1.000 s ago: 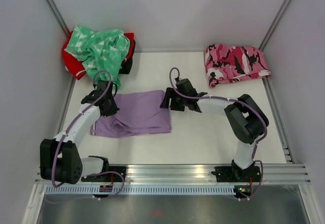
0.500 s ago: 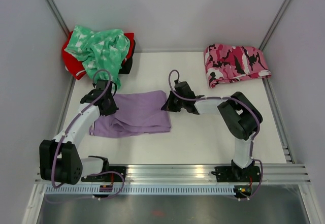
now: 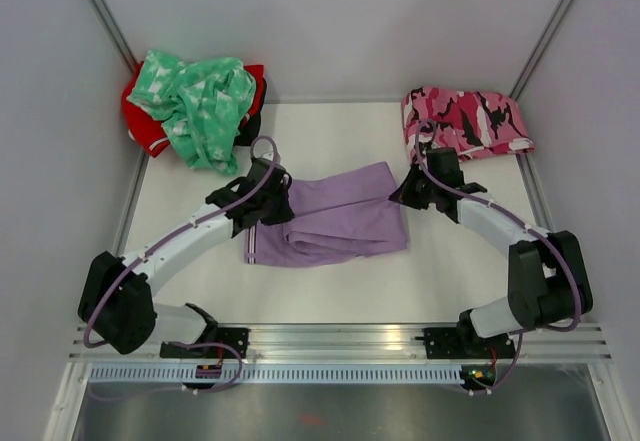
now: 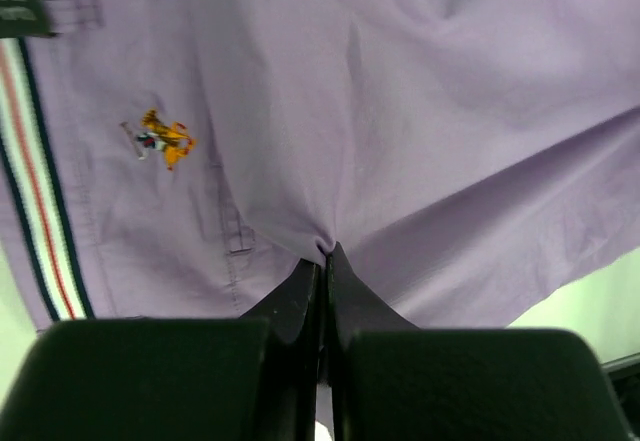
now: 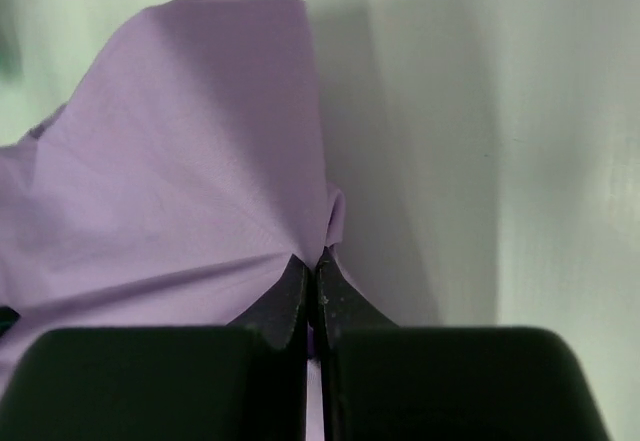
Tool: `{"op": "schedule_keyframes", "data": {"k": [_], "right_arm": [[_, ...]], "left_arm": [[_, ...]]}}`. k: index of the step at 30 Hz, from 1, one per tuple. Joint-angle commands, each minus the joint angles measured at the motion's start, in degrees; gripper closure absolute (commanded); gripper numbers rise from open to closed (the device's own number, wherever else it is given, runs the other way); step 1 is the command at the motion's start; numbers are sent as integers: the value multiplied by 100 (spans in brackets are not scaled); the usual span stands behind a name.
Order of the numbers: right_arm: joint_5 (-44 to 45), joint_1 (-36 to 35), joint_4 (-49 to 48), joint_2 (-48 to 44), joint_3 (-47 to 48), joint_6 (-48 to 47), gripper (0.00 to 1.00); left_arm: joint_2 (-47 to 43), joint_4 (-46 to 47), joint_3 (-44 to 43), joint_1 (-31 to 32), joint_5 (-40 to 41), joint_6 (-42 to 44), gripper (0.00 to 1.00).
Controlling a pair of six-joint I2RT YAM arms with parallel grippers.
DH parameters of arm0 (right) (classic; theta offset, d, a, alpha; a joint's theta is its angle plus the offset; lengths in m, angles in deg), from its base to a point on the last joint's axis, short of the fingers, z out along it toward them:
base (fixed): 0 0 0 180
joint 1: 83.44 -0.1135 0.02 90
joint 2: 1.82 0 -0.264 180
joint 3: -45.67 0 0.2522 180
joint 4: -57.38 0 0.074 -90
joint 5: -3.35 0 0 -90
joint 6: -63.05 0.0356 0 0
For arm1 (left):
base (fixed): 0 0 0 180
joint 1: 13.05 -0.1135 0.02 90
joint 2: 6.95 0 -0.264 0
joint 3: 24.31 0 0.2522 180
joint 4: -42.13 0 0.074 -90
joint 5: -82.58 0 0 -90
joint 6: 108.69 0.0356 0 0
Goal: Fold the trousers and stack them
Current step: Fold the trousers
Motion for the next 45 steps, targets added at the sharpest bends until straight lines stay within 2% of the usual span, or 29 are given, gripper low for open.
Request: {"op": "schedule_keyframes", "data": {"k": [1,3,4,5,6,7,8,10,11,14,19,22,25,28,34,36,38,39,41,42,44,45], "right_arm": [[644,202,1055,-292,402,-922,100],[249,202,1065,-266,516,-905,97],[143,202,1038,-196,560,-818,92],[46,194,1020,-144,569,-782,85],[10,194,985,-99,587,-773,73],[19,194,1003,14,613,-773,68],[-7,194,1046,59,683,-764,56],[-34,185,1143,164,806,-799,47],[-34,167,1187,156,841,-834,37],[-78,115,1231,138,947,-869,29],[-140,-350,1223,182,1132,-966,24],[-148,-797,1135,270,1202,-914,23],[-9,-1159,1091,410,1097,-703,20],[89,-1616,793,516,667,-282,18],[318,-1828,196,297,-203,316,16],[195,-1863,-7,305,-327,396,17],[160,-1968,-166,419,-301,457,22],[142,-2021,-288,463,-283,475,33],[98,-2048,-473,569,-309,615,48],[106,-2048,-622,578,-318,651,74],[438,-2048,-536,543,-231,669,100],[606,-2039,-300,456,-178,608,100]], "left_arm": [[37,-330,-311,-113,762,-201,98],[2,-322,-303,-236,762,-86,98],[-24,-296,-268,-288,727,54,98],[-68,-113,-206,-393,579,177,98],[-120,-59,-75,-455,508,274,98],[-138,-41,-39,-525,490,380,98],[-147,-75,22,-674,490,424,98],[-278,-102,102,-833,507,556,98],[-349,-102,145,-1016,481,609,98],[-665,-14,338,-1386,306,863,98],[-719,39,436,-1660,208,1215,98],[-588,-207,471,-1730,515,1067,98],[-578,-199,602,-1792,412,978,98],[-727,-23,752,-1809,244,934,98],[-763,-84,603,-1809,270,1083,98],[-763,-93,603,-1800,288,1119,98],[-763,-102,603,-1801,244,1119,98],[-771,-93,603,-1809,218,1110,98],[-780,-102,603,-1809,182,1119,98],[-798,-111,603,-1809,156,1128,98],[-824,-111,603,-1809,95,1180,98],[-859,-102,594,-1809,42,1233,98]]}}
